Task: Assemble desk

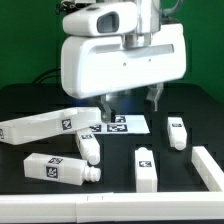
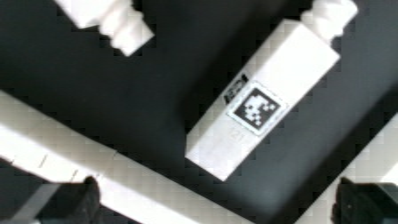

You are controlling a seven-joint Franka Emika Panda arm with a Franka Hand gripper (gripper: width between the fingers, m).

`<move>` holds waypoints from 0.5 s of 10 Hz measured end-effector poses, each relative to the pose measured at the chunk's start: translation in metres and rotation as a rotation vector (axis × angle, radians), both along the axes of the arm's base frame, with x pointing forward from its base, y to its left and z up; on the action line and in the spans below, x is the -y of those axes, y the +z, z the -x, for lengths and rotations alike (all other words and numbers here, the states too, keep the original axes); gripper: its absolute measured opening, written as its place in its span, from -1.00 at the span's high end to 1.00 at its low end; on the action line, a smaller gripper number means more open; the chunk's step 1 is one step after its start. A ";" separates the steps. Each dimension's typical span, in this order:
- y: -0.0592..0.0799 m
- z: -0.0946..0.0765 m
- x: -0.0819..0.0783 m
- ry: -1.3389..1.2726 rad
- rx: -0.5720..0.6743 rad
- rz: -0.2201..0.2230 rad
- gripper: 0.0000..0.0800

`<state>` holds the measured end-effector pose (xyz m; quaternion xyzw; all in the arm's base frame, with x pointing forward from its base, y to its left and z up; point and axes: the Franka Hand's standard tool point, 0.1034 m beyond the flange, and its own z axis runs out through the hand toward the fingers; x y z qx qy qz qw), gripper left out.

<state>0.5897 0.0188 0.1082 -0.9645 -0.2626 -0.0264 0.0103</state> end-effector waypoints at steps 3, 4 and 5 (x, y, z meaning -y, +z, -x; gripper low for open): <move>-0.032 0.001 -0.011 -0.083 0.076 -0.014 -0.62; -0.031 0.000 -0.011 -0.083 0.073 -0.014 -0.62; -0.031 0.000 -0.011 -0.083 0.074 -0.014 -0.62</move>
Offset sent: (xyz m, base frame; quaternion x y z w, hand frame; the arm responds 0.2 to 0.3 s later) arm 0.0000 0.0000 0.0000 0.0000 0.0000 0.0000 1.0000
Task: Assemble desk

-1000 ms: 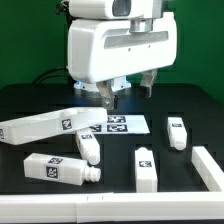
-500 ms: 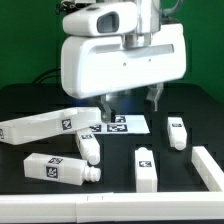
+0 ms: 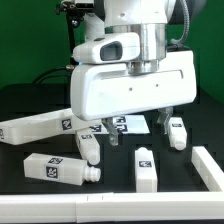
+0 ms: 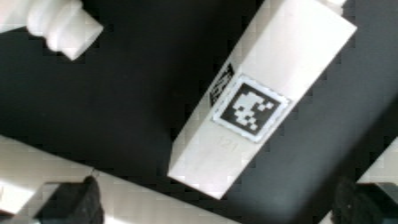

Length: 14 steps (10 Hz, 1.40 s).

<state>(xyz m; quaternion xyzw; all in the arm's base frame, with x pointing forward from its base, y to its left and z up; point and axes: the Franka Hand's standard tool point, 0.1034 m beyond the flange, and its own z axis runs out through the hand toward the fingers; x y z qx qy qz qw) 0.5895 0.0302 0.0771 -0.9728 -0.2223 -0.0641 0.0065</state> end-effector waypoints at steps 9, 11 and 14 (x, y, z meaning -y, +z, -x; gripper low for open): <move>-0.068 0.017 -0.019 -0.100 0.054 -0.021 -0.62; -0.067 0.016 -0.006 -0.058 0.060 -0.014 -0.62; -0.067 0.016 -0.007 -0.053 0.060 -0.014 0.30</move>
Offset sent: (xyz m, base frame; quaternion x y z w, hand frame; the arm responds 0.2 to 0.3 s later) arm -0.0145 0.0108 -0.0437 -0.0997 0.0055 0.1304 0.9864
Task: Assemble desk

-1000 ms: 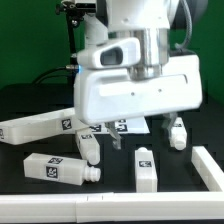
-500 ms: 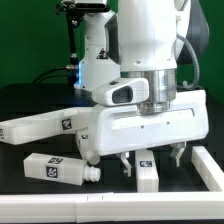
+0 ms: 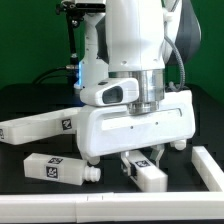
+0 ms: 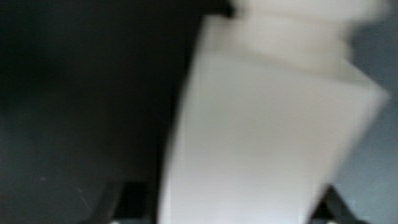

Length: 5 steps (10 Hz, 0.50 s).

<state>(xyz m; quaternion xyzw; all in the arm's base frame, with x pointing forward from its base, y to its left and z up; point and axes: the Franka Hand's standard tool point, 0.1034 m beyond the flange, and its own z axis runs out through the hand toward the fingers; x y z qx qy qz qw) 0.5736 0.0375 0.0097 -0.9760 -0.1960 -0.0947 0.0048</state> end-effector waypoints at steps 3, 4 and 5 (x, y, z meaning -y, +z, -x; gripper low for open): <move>0.017 0.045 -0.025 -0.092 -0.038 -0.019 0.30; 0.033 0.066 -0.040 -0.133 -0.052 -0.027 0.30; 0.046 0.072 -0.048 -0.130 -0.028 -0.030 0.30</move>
Offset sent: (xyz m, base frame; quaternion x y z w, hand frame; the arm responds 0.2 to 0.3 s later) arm -0.0858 0.0362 0.0499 -0.0245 -0.0496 0.0908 0.9943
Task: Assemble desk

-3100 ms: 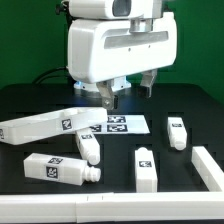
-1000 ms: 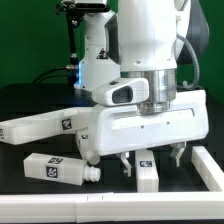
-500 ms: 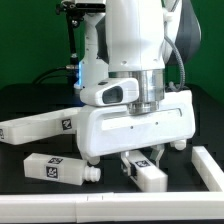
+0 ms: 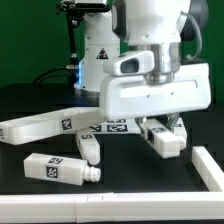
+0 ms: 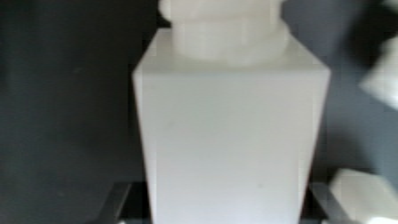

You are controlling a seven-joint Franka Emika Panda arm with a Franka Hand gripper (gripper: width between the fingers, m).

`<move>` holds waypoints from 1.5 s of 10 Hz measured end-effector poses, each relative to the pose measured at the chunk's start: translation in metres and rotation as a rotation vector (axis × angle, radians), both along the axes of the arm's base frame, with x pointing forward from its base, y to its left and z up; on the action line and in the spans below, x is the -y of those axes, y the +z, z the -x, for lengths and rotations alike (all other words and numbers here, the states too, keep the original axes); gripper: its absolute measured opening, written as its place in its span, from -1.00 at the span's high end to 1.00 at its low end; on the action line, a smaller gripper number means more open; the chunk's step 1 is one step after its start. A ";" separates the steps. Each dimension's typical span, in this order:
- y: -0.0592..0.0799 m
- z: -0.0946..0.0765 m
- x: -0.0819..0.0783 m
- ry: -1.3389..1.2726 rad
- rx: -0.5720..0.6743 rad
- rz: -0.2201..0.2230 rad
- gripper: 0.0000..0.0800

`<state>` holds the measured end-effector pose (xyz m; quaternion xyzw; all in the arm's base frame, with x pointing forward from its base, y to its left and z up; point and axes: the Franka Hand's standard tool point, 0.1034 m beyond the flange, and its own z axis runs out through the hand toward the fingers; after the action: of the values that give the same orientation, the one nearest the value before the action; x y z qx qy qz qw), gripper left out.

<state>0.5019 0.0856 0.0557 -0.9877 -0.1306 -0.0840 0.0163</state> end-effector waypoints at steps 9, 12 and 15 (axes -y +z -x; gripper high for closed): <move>-0.007 0.088 0.007 -0.240 -0.005 -0.036 0.30; -0.017 0.095 0.017 -0.303 -0.008 -0.036 0.30; -0.044 0.117 0.008 -0.316 0.002 -0.029 0.30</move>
Offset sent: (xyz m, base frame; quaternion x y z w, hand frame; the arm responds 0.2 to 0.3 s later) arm 0.0000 0.0000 0.0000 0.0000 0.0000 0.0000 1.0000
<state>0.3850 0.0775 0.0117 -0.9956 0.0275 -0.0882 0.0170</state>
